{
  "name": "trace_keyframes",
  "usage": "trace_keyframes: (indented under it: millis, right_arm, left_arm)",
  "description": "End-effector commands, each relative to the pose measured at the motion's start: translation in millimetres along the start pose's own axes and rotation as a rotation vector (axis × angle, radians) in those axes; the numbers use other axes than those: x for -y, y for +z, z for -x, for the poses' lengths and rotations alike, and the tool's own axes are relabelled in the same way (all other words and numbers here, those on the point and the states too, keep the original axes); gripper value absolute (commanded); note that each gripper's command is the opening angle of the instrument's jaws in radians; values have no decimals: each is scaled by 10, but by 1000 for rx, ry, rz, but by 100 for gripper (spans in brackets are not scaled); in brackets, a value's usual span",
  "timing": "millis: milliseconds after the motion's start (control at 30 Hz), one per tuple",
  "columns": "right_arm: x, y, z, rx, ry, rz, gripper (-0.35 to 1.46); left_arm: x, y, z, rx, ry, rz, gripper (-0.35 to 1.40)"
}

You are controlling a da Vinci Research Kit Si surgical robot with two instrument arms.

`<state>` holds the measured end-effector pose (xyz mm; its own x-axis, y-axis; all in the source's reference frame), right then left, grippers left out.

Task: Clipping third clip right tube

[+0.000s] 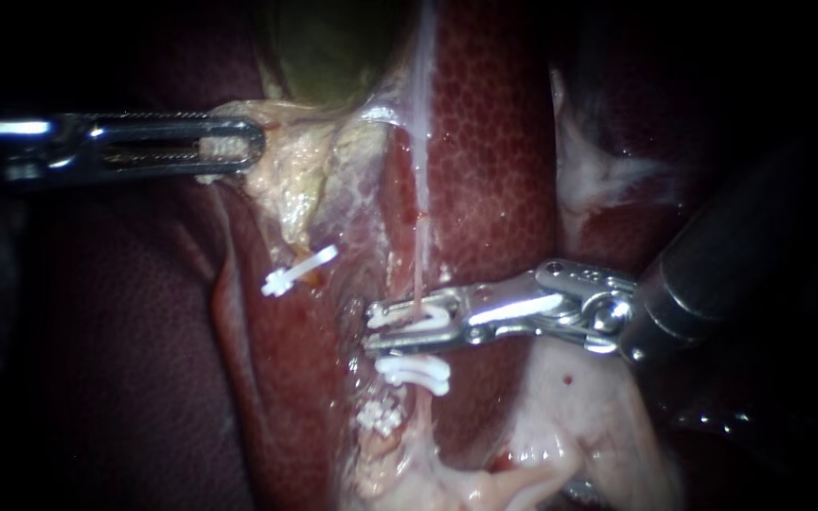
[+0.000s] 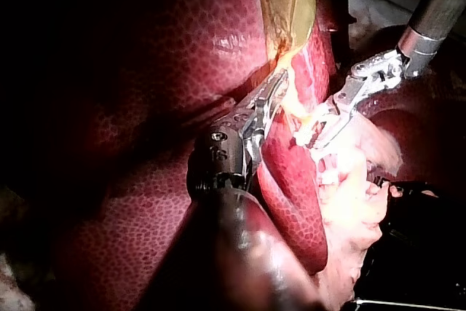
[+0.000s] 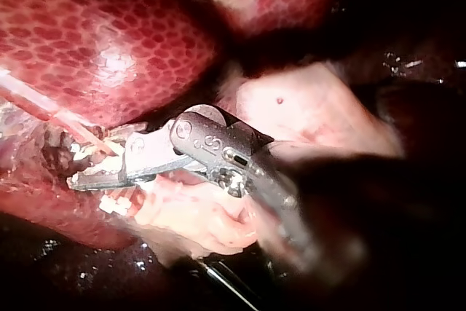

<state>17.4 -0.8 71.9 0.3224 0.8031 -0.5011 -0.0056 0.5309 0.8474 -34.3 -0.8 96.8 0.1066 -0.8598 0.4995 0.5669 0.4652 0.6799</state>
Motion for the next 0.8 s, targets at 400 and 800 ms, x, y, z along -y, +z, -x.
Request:
trace_keyframes:
  millis: [400, 800]
  right_arm:
    - [-2, -8, -1, 3, 13, -7, -35]
    - [-1, -11, -2, 16, 18, -17, -35]
  left_arm:
    - [0, 0, 0, 0, 0, 1, -35]
    - [0, 0, 0, 0, 0, 1, -35]
